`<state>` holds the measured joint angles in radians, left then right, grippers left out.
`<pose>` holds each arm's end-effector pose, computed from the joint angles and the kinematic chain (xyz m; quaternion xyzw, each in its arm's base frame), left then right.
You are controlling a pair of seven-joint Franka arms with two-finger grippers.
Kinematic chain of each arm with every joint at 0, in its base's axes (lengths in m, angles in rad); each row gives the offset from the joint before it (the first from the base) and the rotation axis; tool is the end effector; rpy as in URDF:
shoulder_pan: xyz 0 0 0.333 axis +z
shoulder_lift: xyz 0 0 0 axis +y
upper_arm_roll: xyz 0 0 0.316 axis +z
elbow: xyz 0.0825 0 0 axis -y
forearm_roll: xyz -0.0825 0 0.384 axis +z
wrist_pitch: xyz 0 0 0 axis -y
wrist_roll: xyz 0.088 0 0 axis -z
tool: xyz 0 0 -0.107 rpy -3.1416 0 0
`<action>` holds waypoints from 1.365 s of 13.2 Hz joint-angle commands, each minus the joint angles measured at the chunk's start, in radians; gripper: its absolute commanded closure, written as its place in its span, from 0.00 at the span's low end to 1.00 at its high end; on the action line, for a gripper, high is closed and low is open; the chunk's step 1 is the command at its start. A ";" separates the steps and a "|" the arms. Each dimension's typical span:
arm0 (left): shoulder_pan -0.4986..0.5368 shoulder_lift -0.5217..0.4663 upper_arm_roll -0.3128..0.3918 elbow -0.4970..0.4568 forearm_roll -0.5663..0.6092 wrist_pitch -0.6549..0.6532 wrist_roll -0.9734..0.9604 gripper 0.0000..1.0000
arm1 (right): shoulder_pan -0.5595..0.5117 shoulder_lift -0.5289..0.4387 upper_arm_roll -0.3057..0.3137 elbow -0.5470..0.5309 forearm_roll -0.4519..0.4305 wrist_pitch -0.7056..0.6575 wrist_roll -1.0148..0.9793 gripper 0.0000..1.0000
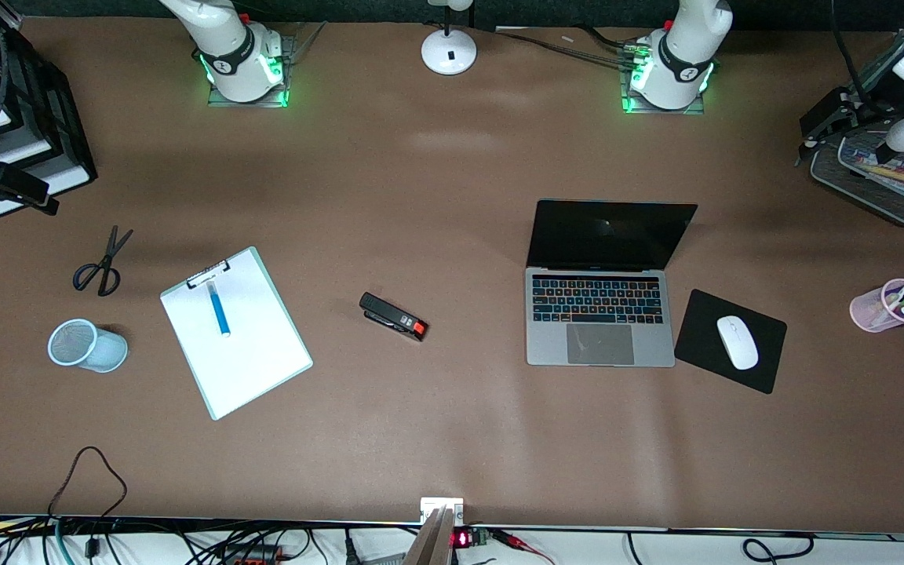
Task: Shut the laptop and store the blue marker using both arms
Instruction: 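Reach the right gripper to the blue marker while the left gripper reaches the laptop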
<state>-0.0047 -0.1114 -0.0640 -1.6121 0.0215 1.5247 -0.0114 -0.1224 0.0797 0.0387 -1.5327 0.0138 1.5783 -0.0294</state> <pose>0.5136 -0.0351 0.6605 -0.9994 0.0279 -0.0124 0.0138 0.5768 -0.0478 0.5980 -0.9994 0.0273 0.0165 0.0094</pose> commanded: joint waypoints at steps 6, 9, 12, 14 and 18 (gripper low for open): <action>-0.015 0.027 -0.007 0.015 -0.002 -0.014 0.002 0.00 | 0.000 0.008 0.006 -0.017 -0.011 0.012 0.009 0.00; -0.015 0.058 -0.049 -0.003 -0.009 -0.014 -0.002 0.00 | 0.012 0.070 0.006 -0.015 -0.011 0.045 0.006 0.00; -0.015 0.070 -0.086 -0.060 -0.011 -0.014 -0.009 0.00 | 0.038 0.130 0.006 -0.017 -0.011 0.086 0.009 0.00; -0.014 0.061 -0.115 -0.110 -0.012 -0.011 -0.065 0.00 | 0.053 0.207 0.006 -0.020 -0.003 0.133 0.020 0.00; -0.009 0.024 -0.158 -0.236 -0.017 0.057 -0.120 0.00 | 0.105 0.314 0.006 -0.021 -0.015 0.222 0.006 0.00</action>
<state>-0.0204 -0.0355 -0.2128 -1.7576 0.0215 1.5363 -0.1094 -0.0446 0.3658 0.0411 -1.5622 0.0139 1.7785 -0.0269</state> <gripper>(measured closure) 0.000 0.000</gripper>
